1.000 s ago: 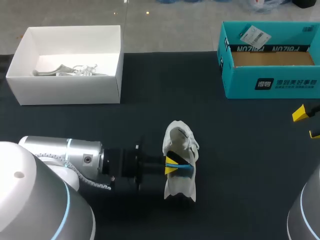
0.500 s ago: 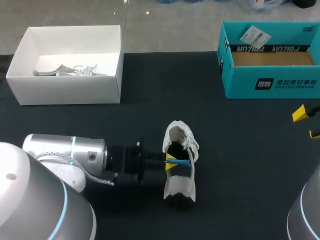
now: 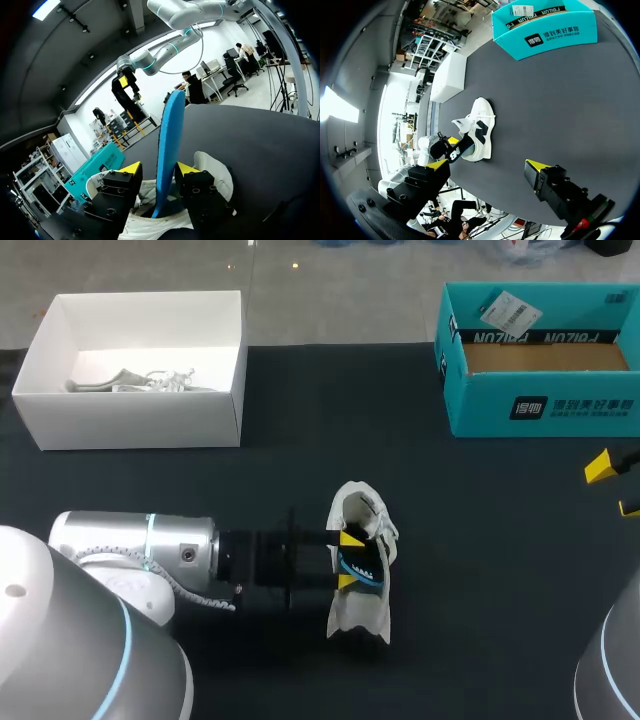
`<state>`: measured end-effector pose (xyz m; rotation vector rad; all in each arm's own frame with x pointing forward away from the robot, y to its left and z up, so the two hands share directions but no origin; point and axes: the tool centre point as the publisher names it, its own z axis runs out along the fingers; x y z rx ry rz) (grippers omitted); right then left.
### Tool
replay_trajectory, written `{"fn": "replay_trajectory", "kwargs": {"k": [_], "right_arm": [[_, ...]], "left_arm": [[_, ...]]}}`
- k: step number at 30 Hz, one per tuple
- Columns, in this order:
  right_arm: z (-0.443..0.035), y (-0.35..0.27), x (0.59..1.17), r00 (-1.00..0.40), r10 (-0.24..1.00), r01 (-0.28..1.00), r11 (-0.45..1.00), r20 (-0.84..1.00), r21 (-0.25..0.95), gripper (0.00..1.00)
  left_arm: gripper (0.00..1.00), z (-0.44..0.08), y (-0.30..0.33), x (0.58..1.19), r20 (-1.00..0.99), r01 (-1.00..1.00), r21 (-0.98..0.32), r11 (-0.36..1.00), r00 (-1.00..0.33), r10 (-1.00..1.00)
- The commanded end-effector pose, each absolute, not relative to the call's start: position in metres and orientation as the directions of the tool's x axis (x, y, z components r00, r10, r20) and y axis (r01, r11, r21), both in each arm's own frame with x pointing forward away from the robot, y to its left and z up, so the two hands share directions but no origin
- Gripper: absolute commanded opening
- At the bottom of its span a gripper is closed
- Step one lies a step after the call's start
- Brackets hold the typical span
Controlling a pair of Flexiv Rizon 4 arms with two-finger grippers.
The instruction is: Take the shoe out of the shoebox, open the shoe tongue, remove and reinsert the insole, then place the shoe into the shoebox
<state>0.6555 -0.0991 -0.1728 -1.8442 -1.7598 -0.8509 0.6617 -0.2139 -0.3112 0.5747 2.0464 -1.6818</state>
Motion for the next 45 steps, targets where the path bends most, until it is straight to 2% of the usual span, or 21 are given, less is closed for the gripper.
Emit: {"fn": "replay_trajectory", "kwargs": {"k": [1, 2, 4, 5, 18, 31, 32, 33, 34, 36, 37, 39, 40, 42, 43, 44, 45], "right_arm": [[-0.173, -0.099, 0.654, -0.004, 0.715, 0.992, -0.087, 0.699, 0.095, 1.00], [-0.173, -0.099, 0.654, -0.004, 0.715, 0.992, -0.087, 0.699, 0.095, 1.00], [-0.173, -0.099, 0.654, -0.004, 0.715, 0.992, -0.087, 0.699, 0.095, 1.00], [-0.173, -0.099, 0.654, -0.004, 0.715, 0.992, -0.087, 0.699, 0.095, 1.00], [-0.173, -0.099, 0.654, -0.004, 0.715, 0.992, -0.087, 0.699, 0.095, 1.00], [-0.173, -0.099, 0.654, -0.004, 0.715, 0.992, -0.087, 0.699, 0.095, 1.00], [-0.173, -0.099, 0.654, -0.004, 0.715, 0.992, -0.087, 0.699, 0.095, 1.00], [-0.173, -0.099, 0.654, -0.004, 0.715, 0.992, -0.087, 0.699, 0.095, 1.00], [-0.173, -0.099, 0.654, -0.004, 0.715, 0.992, -0.087, 0.699, 0.095, 1.00], [-0.173, -0.099, 0.654, -0.004, 0.715, 0.992, -0.087, 0.699, 0.095, 1.00], [-0.173, -0.099, 0.654, -0.004, 0.715, 0.992, -0.087, 0.699, 0.095, 1.00], [-0.173, -0.099, 0.654, -0.004, 0.715, 0.992, -0.087, 0.699, 0.095, 1.00], [-0.173, -0.099, 0.654, -0.004, 0.715, 0.992, -0.087, 0.699, 0.095, 1.00], [-0.173, -0.099, 0.654, -0.004, 0.715, 0.992, -0.087, 0.699, 0.095, 1.00], [-0.173, -0.099, 0.654, -0.004, 0.715, 0.992, -0.087, 0.699, 0.095, 1.00], [-0.173, -0.099, 0.654, -0.004, 0.715, 0.992, -0.087, 0.699, 0.095, 1.00], [-0.173, -0.099, 0.654, -0.004, 0.715, 0.992, -0.087, 0.699, 0.095, 1.00]], "left_arm": [[0.39, -0.301, -0.206, 0.647, -0.572, 0.571, -0.799, 0.187, -0.818, 0.054], [0.36, -0.302, -0.206, 0.646, -0.573, 0.572, -0.799, 0.187, -0.818, 0.058], [0.09, -0.306, -0.206, 0.645, -0.567, 0.567, -0.802, 0.189, -0.822, 0.062], [0.00, -0.309, -0.206, 0.645, -0.561, 0.562, -0.803, 0.196, -0.825, 0.066], [0.00, -0.338, -0.207, 0.662, -0.541, 0.552, -0.798, 0.243, -0.833, 0.118], [0.00, -0.345, -0.210, 0.683, -0.527, 0.539, -0.796, 0.277, -0.841, 0.122], [0.07, -0.342, -0.210, 0.680, -0.527, 0.539, -0.799, 0.267, -0.841, 0.119], [0.40, -0.339, -0.210, 0.678, -0.533, 0.542, -0.800, 0.258, -0.839, 0.112], [0.58, -0.335, -0.209, 0.674, -0.536, 0.544, -0.802, 0.247, -0.838, 0.106], [0.74, -0.329, -0.207, 0.668, -0.548, 0.553, -0.799, 0.237, -0.832, 0.092], [0.76, -0.326, -0.206, 0.665, -0.549, 0.554, -0.799, 0.235, -0.831, 0.092], [0.64, -0.324, -0.204, 0.659, -0.554, 0.560, -0.796, 0.231, -0.827, 0.094], [0.50, -0.323, -0.203, 0.656, -0.555, 0.562, -0.795, 0.230, -0.826, 0.097], [0.36, -0.323, -0.203, 0.654, -0.556, 0.563, -0.794, 0.229, -0.825, 0.100], [0.24, -0.323, -0.203, 0.653, -0.557, 0.564, -0.794, 0.228, -0.824, 0.103], [0.02, -0.323, -0.203, 0.653, -0.557, 0.565, -0.793, 0.228, -0.824, 0.104], [0.00, -0.324, -0.203, 0.653, -0.557, 0.565, -0.793, 0.228, -0.824, 0.104]]}}
